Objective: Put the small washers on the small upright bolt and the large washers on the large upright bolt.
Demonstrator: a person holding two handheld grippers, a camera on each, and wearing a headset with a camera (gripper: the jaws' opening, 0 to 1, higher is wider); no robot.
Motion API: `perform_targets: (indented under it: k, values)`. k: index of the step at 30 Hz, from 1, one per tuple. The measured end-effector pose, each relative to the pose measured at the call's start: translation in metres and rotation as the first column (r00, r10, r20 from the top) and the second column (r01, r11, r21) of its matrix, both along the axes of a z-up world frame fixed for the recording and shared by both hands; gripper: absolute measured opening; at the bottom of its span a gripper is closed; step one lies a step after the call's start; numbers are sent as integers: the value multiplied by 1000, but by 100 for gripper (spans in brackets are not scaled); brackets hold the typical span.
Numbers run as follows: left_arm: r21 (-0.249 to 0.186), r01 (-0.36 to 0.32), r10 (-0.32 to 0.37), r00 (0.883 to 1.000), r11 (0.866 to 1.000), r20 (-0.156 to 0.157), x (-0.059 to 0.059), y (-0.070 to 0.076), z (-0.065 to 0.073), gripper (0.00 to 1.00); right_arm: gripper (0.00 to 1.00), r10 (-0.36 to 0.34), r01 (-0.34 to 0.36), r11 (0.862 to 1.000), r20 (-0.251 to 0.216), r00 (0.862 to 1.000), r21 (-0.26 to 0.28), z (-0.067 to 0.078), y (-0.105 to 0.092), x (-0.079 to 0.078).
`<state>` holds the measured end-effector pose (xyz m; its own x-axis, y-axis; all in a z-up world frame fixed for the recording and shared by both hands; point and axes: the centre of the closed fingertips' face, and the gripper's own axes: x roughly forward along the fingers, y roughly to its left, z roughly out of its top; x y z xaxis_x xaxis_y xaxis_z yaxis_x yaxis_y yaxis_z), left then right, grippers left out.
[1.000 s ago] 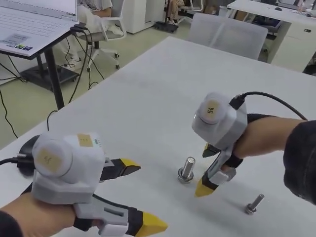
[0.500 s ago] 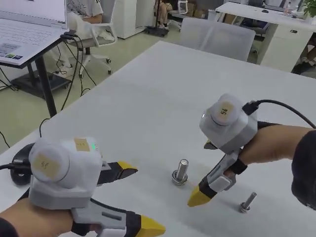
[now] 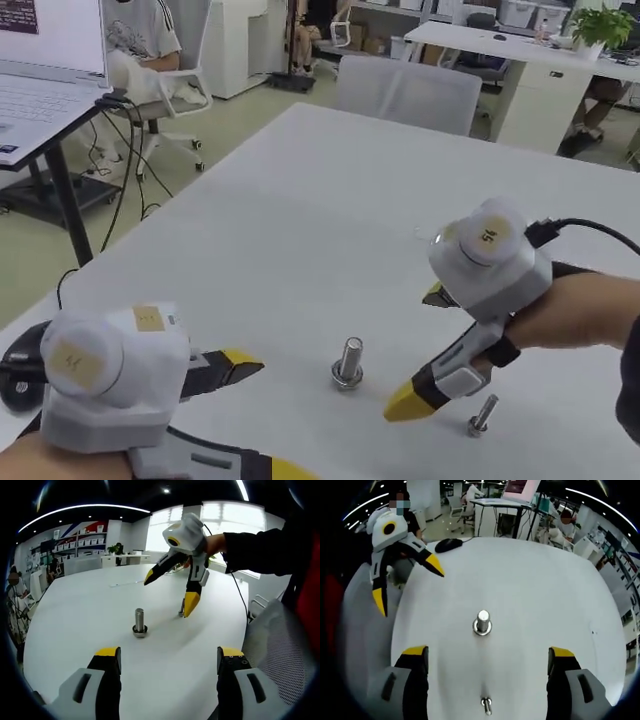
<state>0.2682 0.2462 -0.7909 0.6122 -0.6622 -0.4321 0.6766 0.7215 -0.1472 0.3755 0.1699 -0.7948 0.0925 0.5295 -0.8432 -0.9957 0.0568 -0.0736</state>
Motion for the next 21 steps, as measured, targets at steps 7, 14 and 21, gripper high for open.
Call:
perform_targets:
  k: [7, 14, 21]
  values:
    - [2, 21, -21, 1000, 1000, -4, 0, 2, 3, 78, 100, -77, 75, 994, 28, 997, 78, 21, -12, -3]
    - [10, 49, -49, 999, 999, 3, 3, 1, 9, 78, 100, -166, 158, 977, 42, 985, 144, 34, -31, -9]
    - [11, 71, -71, 997, 997, 9, 5, -1, 9, 78, 100, -260, 242, 944, 53, 964, 226, 38, -52, -18]
